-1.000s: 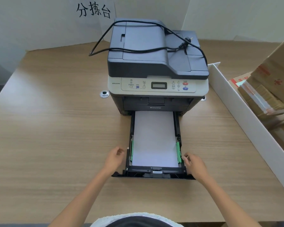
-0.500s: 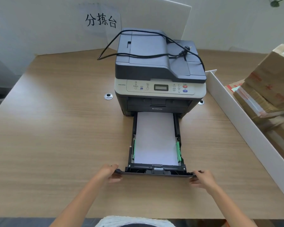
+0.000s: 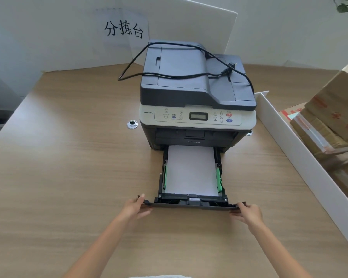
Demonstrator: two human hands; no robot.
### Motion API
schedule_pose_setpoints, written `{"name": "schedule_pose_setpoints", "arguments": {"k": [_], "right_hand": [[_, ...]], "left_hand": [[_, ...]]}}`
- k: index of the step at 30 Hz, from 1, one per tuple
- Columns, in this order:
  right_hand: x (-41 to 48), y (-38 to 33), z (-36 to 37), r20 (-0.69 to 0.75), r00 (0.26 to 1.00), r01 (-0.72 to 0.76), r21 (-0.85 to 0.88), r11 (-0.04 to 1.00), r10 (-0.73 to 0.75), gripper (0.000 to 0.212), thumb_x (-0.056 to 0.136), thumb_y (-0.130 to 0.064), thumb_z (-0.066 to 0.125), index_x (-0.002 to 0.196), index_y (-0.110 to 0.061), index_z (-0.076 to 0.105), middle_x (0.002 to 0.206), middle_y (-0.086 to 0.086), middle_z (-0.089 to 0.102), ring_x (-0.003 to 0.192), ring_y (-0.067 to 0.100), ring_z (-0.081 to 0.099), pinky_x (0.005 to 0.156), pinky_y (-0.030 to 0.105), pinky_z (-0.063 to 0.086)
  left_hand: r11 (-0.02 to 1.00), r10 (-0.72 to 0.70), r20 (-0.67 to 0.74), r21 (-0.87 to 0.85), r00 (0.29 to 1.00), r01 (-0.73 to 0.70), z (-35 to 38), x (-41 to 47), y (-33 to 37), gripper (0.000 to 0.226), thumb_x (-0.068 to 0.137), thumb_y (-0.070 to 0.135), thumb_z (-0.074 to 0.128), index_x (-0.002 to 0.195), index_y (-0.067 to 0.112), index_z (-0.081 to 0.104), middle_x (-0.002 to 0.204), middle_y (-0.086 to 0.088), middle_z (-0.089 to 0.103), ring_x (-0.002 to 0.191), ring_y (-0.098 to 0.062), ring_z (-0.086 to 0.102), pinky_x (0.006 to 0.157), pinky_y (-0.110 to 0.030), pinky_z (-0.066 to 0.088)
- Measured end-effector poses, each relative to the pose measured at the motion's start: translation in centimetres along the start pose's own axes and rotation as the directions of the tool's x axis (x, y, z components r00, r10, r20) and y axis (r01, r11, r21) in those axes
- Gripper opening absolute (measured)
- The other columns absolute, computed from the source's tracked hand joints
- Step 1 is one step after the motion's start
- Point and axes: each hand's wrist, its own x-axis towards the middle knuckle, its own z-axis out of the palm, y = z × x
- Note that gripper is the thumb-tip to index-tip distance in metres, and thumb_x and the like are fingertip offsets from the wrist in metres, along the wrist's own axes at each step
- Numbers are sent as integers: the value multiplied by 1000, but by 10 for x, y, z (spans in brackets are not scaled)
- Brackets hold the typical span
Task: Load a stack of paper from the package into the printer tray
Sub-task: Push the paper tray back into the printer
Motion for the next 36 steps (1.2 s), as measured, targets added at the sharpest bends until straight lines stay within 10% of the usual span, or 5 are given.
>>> {"name": "schedule_pose_setpoints", "arguments": {"k": [11,18,22,31,36], "right_hand": [[46,-62,33,68,991,117,35,993,-119,52,95,-8,52,139,7,31,112,30,59,99,41,61,94,43,51],[59,-84,35,67,919,388,-311,868,-388,28,80,-6,70,105,0,58,102,20,68,102,35,63,82,32,45],[72,-101,38,31,902,417,-322,850,-431,74,77,-13,77,139,-7,37,119,19,58,112,34,57,92,39,45],[99,-134,36,199,832,555,-322,767,-519,93,73,-10,79,143,-31,22,149,5,40,136,22,37,108,44,36],[115,-141,33,332,789,605,-273,748,-516,76,74,-5,76,134,-29,36,140,-8,49,131,11,41,106,39,36]], "left_hand": [[976,217,69,-38,974,-215,26,45,40,49,94,-2,51,140,1,35,122,-19,57,114,-31,58,96,-37,46],[839,404,-57,422,913,-344,40,72,80,27,79,-7,62,99,4,48,96,-22,69,93,-33,65,74,-31,47],[727,517,-68,561,853,-396,39,85,99,17,76,-6,59,84,7,52,84,-14,73,78,-26,65,55,-22,42],[597,639,94,565,764,-569,45,109,127,112,55,7,87,144,19,21,128,12,45,115,-3,45,98,-29,40],[534,634,178,602,752,-593,45,123,136,83,50,15,86,115,36,39,99,36,56,76,13,60,63,-5,47]]}}
